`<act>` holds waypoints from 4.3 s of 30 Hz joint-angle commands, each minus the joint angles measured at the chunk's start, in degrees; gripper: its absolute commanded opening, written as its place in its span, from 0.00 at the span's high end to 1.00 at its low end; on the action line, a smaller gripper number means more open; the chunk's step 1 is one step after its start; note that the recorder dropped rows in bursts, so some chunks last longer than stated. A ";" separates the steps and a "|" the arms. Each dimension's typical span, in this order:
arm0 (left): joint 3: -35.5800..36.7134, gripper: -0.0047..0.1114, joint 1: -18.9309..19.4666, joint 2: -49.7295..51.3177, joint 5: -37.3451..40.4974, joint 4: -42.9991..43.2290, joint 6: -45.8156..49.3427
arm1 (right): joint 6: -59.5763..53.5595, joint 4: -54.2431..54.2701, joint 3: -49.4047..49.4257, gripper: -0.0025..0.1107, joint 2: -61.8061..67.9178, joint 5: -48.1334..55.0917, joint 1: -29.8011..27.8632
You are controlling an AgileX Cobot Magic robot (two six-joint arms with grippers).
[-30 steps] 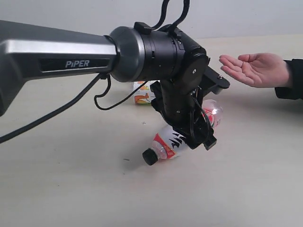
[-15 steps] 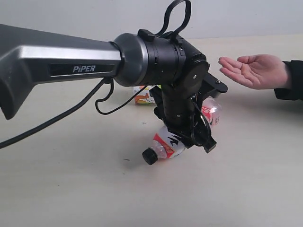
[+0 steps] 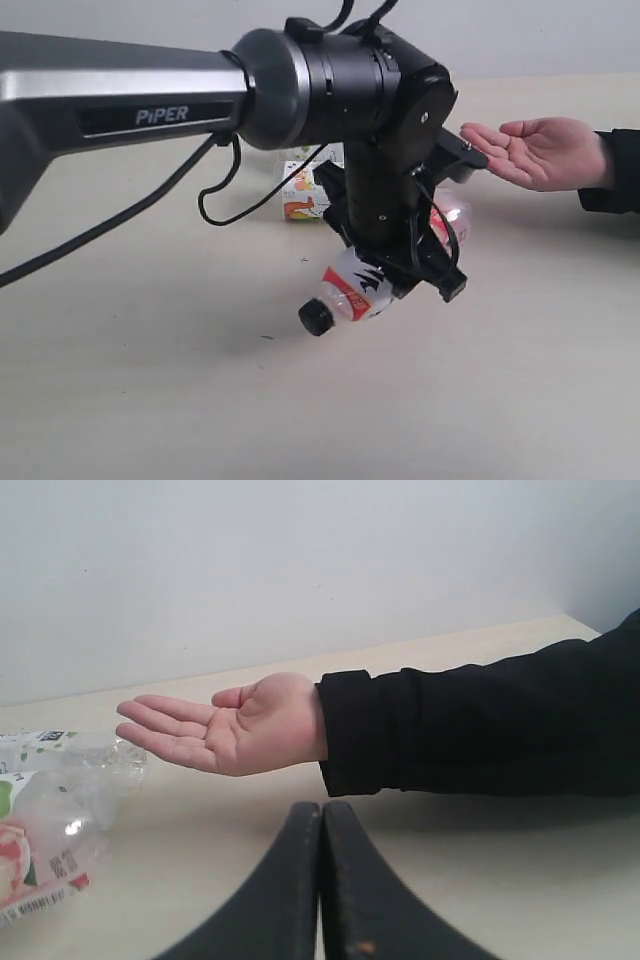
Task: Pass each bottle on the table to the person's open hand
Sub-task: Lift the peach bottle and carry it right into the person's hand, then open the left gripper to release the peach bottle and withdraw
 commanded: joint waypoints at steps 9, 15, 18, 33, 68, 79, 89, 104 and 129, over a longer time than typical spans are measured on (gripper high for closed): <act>-6.45 0.96 -0.39 -6.62 -2.58 -7.88 -5.49 | -0.07 -0.38 0.25 0.98 -0.32 -0.50 -0.27; -8.91 0.96 -0.39 -6.62 -13.32 -12.48 -15.23 | -0.07 -0.38 0.25 0.98 -0.32 -0.50 -0.27; -8.91 0.96 -0.39 -6.28 -18.94 -16.12 -16.92 | -0.07 -0.38 0.25 0.98 -0.32 -0.50 -0.27; -15.92 0.96 3.04 2.68 -32.10 -38.93 -17.21 | -0.07 -0.38 0.25 0.98 -0.32 -0.50 -0.27; -21.62 0.96 5.20 16.61 -35.89 -45.70 -16.08 | -0.07 -0.38 0.25 0.98 -0.32 -0.50 -0.27; -21.62 0.56 5.20 16.61 -32.85 -45.84 -15.60 | -0.07 -0.38 0.25 0.98 -0.32 -0.50 -0.27; -21.62 0.35 5.20 16.61 -32.25 -45.84 -14.60 | -0.07 -0.38 0.25 0.98 -0.32 -0.50 -0.27; -21.62 0.35 5.20 16.61 -28.52 -45.84 -12.72 | -0.07 -0.38 0.25 0.98 -0.32 -0.50 -0.27; -21.62 0.06 6.97 12.36 -18.34 -44.17 -4.21 | -0.07 -0.38 0.25 0.98 -0.32 -0.50 -0.27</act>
